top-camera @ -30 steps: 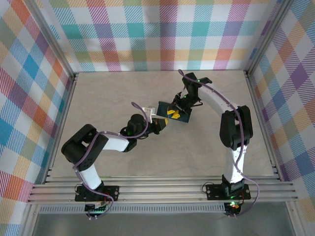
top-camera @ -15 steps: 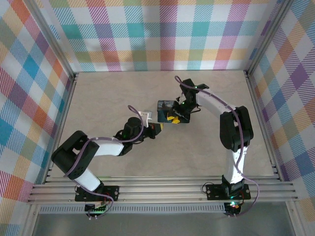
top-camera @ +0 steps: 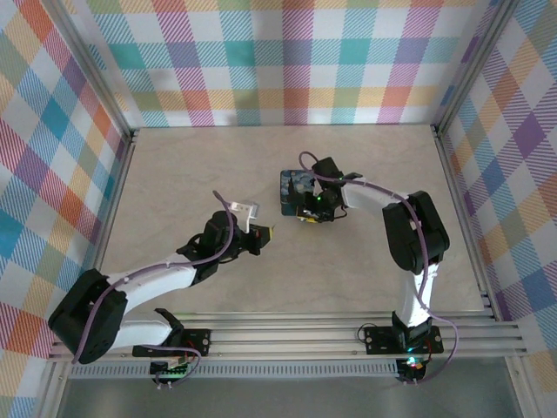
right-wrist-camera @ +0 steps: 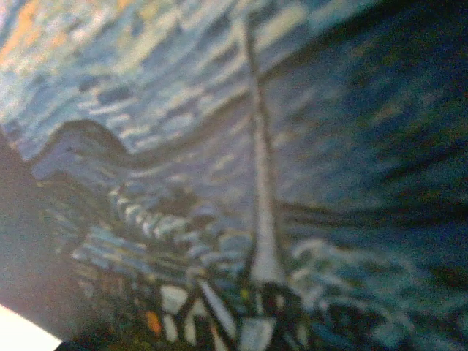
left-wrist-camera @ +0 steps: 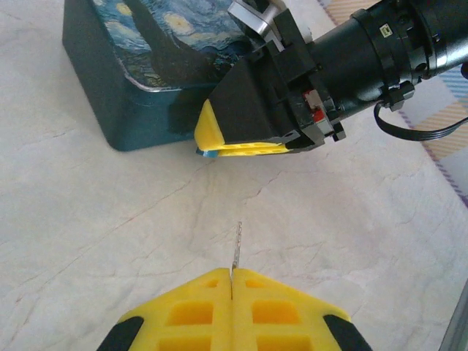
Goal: Unlock a padlock with a key
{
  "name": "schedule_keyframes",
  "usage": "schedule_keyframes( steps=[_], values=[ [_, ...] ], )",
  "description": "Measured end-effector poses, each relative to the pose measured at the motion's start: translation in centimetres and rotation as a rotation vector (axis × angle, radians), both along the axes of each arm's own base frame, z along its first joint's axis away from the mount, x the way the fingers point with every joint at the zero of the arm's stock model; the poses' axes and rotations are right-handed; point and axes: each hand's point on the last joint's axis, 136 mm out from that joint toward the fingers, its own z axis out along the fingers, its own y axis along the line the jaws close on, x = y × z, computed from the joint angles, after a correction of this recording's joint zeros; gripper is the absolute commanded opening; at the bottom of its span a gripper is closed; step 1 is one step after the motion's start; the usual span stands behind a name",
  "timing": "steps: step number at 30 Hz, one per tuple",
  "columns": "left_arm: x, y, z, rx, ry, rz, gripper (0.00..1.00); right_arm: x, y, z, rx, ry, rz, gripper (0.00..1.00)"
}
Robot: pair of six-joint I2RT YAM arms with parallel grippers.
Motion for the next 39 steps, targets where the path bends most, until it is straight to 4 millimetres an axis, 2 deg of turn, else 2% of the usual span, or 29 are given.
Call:
schedule_keyframes(
  steps=[3, 6, 10, 13, 16, 18, 21, 24, 27, 33, 39],
  values=[
    [-0.4, 0.7, 0.1, 0.026, 0.004, 0.008, 0.0, 0.4, 0.2, -0.1, 0.005, -0.024, -0.011, 0.45],
    [-0.7, 1.1, 1.1, 0.023, -0.023, 0.009, 0.0, 0.2, 0.2, 0.2, 0.017, -0.027, -0.019, 0.57],
    [-1.0, 1.4, 3.9, 0.003, -0.123, -0.007, 0.0, -1.7, -0.5, 0.9, 0.018, 0.025, -0.035, 0.62],
    [-1.0, 1.3, 5.6, 0.036, -0.174, -0.033, 0.0, -3.3, -1.0, 2.7, 0.034, 0.055, -0.049, 0.61],
    [-0.4, 0.8, 8.0, 0.077, -0.221, -0.063, 0.0, -4.2, -0.9, 6.5, 0.097, 0.033, -0.064, 0.52],
    [0.2, 0.3, 9.8, 0.099, -0.258, -0.083, 0.0, -4.6, -0.6, 9.8, 0.16, 0.002, -0.074, 0.45],
    [1.2, -0.4, 11.8, 0.141, -0.299, -0.104, 0.0, -5.0, 0.0, 14.8, 0.263, -0.047, -0.09, 0.48],
    [2.1, -1.1, 12.6, 0.201, -0.322, -0.111, 0.0, -5.2, 0.5, 18.9, 0.357, -0.078, -0.104, 0.54],
    [2.6, -1.8, 12.5, 0.257, -0.333, -0.124, 0.0, -5.4, 1.1, 21.4, 0.432, -0.077, -0.116, 0.54],
    [2.5, -3.0, 10.9, 0.331, -0.322, -0.147, 0.0, -5.4, 2.4, 22.5, 0.512, -0.006, -0.121, 0.5],
    [2.2, -4.3, 10.8, 0.341, -0.336, -0.156, 0.0, -5.0, 3.1, 21.9, 0.528, 0.043, -0.123, 0.48]
  ],
)
